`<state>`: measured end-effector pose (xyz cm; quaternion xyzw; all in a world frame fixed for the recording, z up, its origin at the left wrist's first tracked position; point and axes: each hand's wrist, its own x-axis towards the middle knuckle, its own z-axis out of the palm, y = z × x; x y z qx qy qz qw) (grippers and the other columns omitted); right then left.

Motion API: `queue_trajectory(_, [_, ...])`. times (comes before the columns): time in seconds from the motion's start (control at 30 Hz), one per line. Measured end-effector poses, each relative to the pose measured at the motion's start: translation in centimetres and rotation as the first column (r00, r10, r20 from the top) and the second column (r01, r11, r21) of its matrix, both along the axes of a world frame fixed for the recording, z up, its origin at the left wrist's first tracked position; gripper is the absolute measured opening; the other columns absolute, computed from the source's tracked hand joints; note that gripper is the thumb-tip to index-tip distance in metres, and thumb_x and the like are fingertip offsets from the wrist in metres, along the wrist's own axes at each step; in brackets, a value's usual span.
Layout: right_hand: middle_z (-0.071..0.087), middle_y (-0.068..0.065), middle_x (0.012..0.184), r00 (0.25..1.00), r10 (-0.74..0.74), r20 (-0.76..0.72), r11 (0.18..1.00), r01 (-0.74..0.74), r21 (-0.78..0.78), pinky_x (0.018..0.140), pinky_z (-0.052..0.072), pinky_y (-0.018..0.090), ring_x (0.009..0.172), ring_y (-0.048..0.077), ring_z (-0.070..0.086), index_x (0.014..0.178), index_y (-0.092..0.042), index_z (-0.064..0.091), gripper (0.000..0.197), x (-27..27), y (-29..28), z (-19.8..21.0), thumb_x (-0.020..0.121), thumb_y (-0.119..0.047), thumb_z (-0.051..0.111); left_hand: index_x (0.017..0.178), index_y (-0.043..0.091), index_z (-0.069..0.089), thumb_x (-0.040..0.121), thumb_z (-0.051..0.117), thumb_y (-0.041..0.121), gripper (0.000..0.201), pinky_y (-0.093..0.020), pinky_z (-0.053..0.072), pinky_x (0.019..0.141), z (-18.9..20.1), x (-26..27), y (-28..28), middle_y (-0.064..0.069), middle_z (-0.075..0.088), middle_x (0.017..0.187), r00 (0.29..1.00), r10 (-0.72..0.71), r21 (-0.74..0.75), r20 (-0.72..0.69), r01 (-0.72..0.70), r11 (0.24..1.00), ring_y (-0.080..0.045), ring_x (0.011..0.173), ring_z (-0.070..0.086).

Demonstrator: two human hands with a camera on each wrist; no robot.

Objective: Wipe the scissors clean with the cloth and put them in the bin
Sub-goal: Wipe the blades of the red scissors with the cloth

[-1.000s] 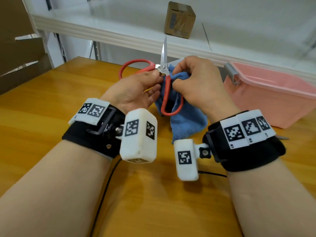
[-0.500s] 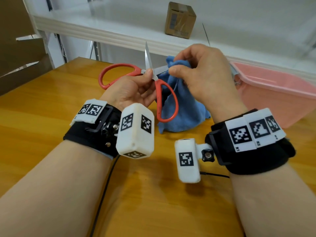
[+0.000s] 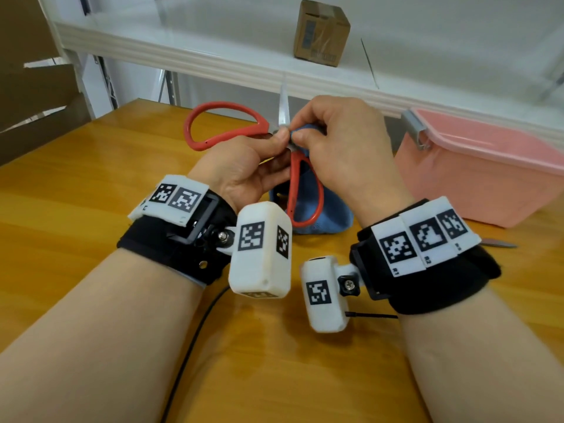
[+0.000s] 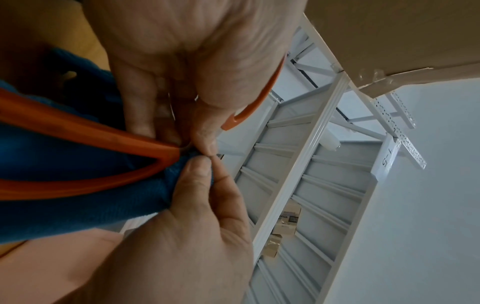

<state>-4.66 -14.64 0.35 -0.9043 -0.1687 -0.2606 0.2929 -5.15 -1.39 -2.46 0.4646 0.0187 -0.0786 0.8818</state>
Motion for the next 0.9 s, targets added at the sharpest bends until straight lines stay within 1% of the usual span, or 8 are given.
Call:
queue_trajectory(0.1, [0.067, -0.01, 0.093, 0.999, -0.009, -0.031, 1.0, 0.01, 0.028, 0.081, 0.055, 0.037, 0.093, 0.01, 0.063, 0.082, -0.036, 0.065, 0.012, 0.08, -0.04, -0.35, 0.086, -0.025, 0.065, 0.105, 0.003, 0.064, 0.093, 0.058, 0.008, 0.014, -0.03, 0.06, 0.079, -0.22, 0.1, -0.11, -0.005, 0.067, 0.081, 1.0, -0.019, 0.037, 0.009, 0.019, 0.999, -0.014, 0.076, 0.066])
queue_trajectory(0.27, [0.055, -0.002, 0.106, 1.0, -0.015, 0.006, 1.0, 0.015, 0.019, 0.069, 0.037, 0.01, 0.095, 0.009, 0.052, 0.087, -0.031, 0.064, 0.011, 0.03, -0.19, -0.44, 0.089, -0.021, 0.067, 0.096, 0.002, 0.065, 0.092, 0.058, 0.006, 0.008, -0.03, 0.06, 0.077, -0.11, 0.08, -0.06, -0.006, 0.066, 0.079, 1.0, -0.009, 0.041, 0.01, 0.008, 0.999, -0.015, 0.072, 0.065])
queue_trajectory(0.33, [0.056, -0.003, 0.106, 1.0, -0.025, 0.0, 0.999, 0.025, 0.021, 0.07, 0.037, 0.01, 0.095, 0.009, 0.052, 0.089, -0.03, 0.063, 0.008, 0.04, -0.13, -0.46, 0.091, -0.023, 0.066, 0.105, 0.0, 0.064, 0.091, 0.06, 0.005, 0.015, -0.03, 0.06, 0.076, -0.17, 0.06, -0.01, -0.008, 0.065, 0.087, 1.0, 0.002, 0.032, 0.016, -0.003, 0.999, -0.017, 0.078, 0.065])
queue_trajectory(0.43, [0.06, -0.002, 0.108, 0.999, -0.042, -0.019, 0.998, 0.043, 0.046, 0.08, 0.047, 0.025, 0.098, 0.011, 0.057, 0.091, -0.029, 0.061, 0.005, 0.15, -0.1, -0.57, 0.092, -0.025, 0.064, 0.113, -0.002, 0.065, 0.091, 0.06, 0.005, 0.024, -0.029, 0.059, 0.073, -0.19, 0.06, -0.21, -0.009, 0.067, 0.091, 1.0, -0.004, 0.036, 0.017, 0.004, 0.999, -0.017, 0.079, 0.067])
queue_trajectory(0.5, [0.061, -0.001, 0.108, 0.998, -0.053, -0.021, 0.997, 0.054, 0.056, 0.077, 0.046, 0.023, 0.097, 0.011, 0.056, 0.092, -0.028, 0.058, 0.006, 0.12, -0.04, -0.49, 0.093, -0.023, 0.061, 0.113, -0.003, 0.066, 0.091, 0.059, 0.004, 0.024, -0.029, 0.059, 0.073, -0.14, 0.01, -0.39, -0.009, 0.069, 0.091, 1.0, -0.005, 0.034, 0.018, 0.004, 0.999, -0.017, 0.08, 0.068])
queue_trajectory(0.6, [0.059, -0.001, 0.109, 0.998, -0.064, -0.013, 0.997, 0.065, 0.034, 0.063, 0.034, 0.012, 0.091, 0.009, 0.049, 0.094, -0.025, 0.054, 0.006, 0.08, 0.06, -0.4, 0.094, -0.02, 0.058, 0.107, -0.003, 0.067, 0.093, 0.058, 0.004, 0.018, -0.029, 0.06, 0.074, -0.08, -0.1, -0.57, -0.009, 0.07, 0.09, 1.0, 0.009, 0.038, 0.025, -0.01, 0.999, -0.017, 0.08, 0.068])
queue_trajectory(0.77, [0.052, -0.002, 0.107, 0.996, -0.087, 0.013, 0.996, 0.087, 0.018, 0.06, 0.031, 0.011, 0.09, 0.009, 0.045, 0.101, -0.02, 0.05, 0.008, -0.09, 0.22, -0.48, 0.095, -0.016, 0.054, 0.091, 0.002, 0.069, 0.091, 0.059, 0.002, 0.01, -0.031, 0.06, 0.074, -0.08, -0.15, -0.68, -0.008, 0.071, 0.086, 0.999, 0.026, 0.019, 0.021, -0.026, 0.999, -0.018, 0.08, 0.068])
queue_trajectory(0.9, [0.064, -0.008, 0.097, 1.0, -0.018, -0.01, 0.996, 0.019, 0.092, 0.074, 0.048, 0.02, 0.092, 0.009, 0.059, 0.092, -0.023, 0.06, 0.003, 0.46, -0.34, -0.11, 0.092, -0.02, 0.059, 0.087, 0.003, 0.067, 0.092, 0.058, 0.003, 0.01, -0.032, 0.061, 0.075, 0.12, -0.06, -0.45, -0.006, 0.068, 0.077, 1.0, 0.013, 0.019, -0.006, -0.013, 1.0, -0.016, 0.076, 0.065])
